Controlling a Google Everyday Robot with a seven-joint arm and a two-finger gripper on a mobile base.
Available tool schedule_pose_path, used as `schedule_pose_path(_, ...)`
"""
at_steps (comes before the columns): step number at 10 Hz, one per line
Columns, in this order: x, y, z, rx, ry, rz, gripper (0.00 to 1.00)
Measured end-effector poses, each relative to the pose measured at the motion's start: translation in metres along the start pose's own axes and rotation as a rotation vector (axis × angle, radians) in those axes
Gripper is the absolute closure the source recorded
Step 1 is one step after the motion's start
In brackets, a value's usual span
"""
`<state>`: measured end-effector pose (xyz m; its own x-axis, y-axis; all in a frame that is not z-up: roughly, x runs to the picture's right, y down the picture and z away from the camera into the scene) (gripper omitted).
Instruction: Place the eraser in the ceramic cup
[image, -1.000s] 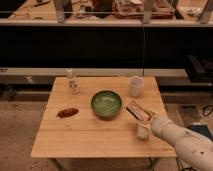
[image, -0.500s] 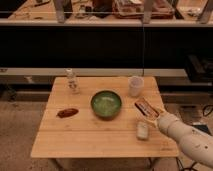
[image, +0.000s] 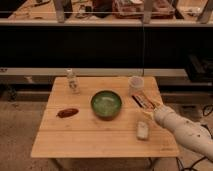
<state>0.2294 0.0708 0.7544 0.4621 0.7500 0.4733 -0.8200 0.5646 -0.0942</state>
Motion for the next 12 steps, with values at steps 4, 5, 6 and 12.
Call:
schedule_pose_path(4,-0.003,-0.038,0.051,0.019,0.031,-0.016,1.00)
schedule_pose_path(5,-0.004,-0.050,0.056,0.038,0.030,-0.013,1.00)
schedule_pose_path(6,-0.007,-0.066,0.059,0.067,0.021,-0.002,1.00)
schedule_pose_path(12,-0.008,-0.105,0.057,0.164,-0.057,0.136,1.00)
